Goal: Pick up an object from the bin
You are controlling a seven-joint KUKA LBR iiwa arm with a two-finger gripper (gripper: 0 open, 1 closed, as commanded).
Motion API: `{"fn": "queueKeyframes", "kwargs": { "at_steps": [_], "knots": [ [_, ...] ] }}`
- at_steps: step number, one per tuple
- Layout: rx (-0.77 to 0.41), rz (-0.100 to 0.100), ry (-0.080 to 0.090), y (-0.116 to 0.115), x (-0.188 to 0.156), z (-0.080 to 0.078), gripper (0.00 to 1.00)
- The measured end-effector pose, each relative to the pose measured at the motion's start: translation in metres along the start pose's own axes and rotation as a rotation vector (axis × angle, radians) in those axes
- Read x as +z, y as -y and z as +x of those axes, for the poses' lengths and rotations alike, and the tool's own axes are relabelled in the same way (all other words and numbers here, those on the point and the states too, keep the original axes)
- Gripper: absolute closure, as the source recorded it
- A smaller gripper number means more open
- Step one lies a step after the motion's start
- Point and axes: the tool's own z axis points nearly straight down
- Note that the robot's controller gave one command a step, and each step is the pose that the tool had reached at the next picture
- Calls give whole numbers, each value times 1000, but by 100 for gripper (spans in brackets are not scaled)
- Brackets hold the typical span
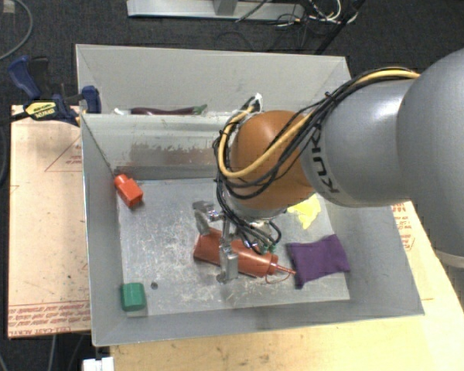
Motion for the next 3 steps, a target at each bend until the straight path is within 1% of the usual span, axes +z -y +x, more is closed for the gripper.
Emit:
{"fn": "queueKeyframes", "kwargs": {
  "at_steps": [1, 2, 3],
  "knots": [
    [193, 2, -7, 22, 31, -19, 100],
    [193, 2, -7, 22, 31, -19, 100],
    [201, 2, 5, 26, -152, -18, 100]
  ]
}}
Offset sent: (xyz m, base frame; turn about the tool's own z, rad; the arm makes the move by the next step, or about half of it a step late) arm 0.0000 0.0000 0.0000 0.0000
